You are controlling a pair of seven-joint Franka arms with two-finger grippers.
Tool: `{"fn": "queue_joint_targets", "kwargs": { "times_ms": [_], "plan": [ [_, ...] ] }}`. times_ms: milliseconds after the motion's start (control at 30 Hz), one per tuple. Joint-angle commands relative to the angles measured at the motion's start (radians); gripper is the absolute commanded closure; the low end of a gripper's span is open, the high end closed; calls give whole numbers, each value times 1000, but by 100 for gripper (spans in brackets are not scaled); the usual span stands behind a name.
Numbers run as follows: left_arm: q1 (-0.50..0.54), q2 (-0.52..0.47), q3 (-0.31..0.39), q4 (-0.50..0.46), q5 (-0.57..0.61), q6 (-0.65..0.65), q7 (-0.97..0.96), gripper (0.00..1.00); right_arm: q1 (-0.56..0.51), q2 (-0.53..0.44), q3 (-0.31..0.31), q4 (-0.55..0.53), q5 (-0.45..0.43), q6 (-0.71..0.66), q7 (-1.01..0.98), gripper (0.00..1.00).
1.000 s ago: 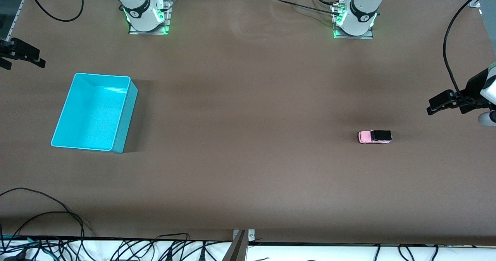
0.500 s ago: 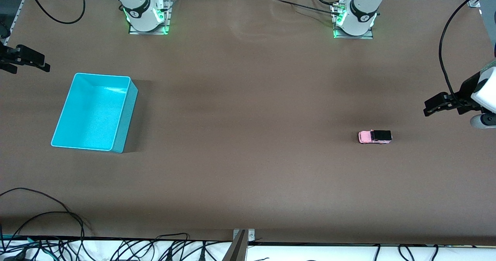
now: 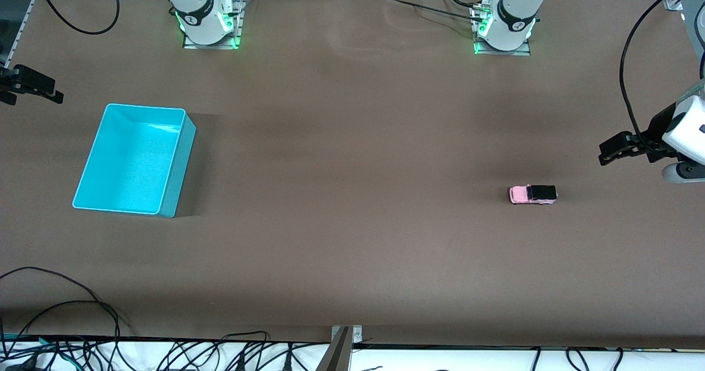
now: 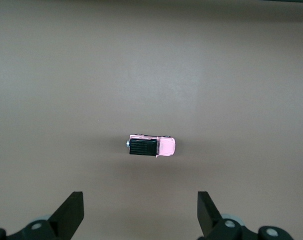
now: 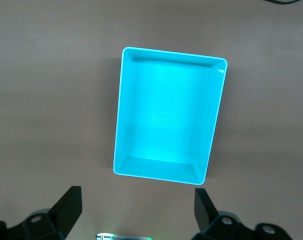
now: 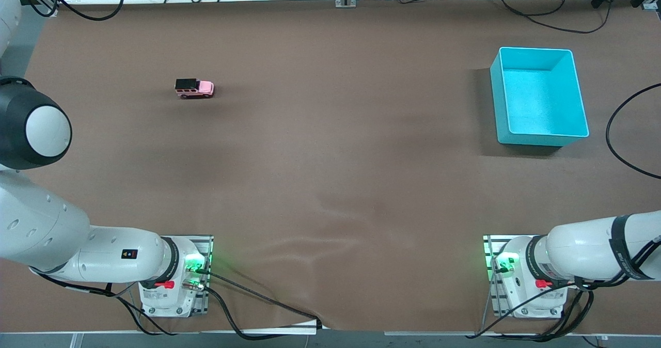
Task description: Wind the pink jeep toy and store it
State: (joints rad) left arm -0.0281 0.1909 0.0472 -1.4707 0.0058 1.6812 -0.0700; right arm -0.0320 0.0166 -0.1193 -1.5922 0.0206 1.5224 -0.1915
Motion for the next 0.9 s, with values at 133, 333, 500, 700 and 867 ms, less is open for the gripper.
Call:
{"fn": "queue_joint_targets", "kwargs": {
  "times_ms": [133,333,500,700,867],
  "plan": [
    [2,-13,10,-2,-30,-14,13,0,6,-1,7,23,4,-18,7,0],
    [5,-11,11,-2,-36,-14,15,0,6,-4,7,23,4,-22,7,0],
    [5,-11,11,1,-36,-14,12,0,6,-4,7,23,4,-24,6,0],
    [7,-10,13,4,-36,-14,16,0,6,-4,7,23,4,-22,6,0],
    [10,-8,13,4,-36,-14,12,0,6,-4,9,23,4,-24,4,0]
  ]
}}
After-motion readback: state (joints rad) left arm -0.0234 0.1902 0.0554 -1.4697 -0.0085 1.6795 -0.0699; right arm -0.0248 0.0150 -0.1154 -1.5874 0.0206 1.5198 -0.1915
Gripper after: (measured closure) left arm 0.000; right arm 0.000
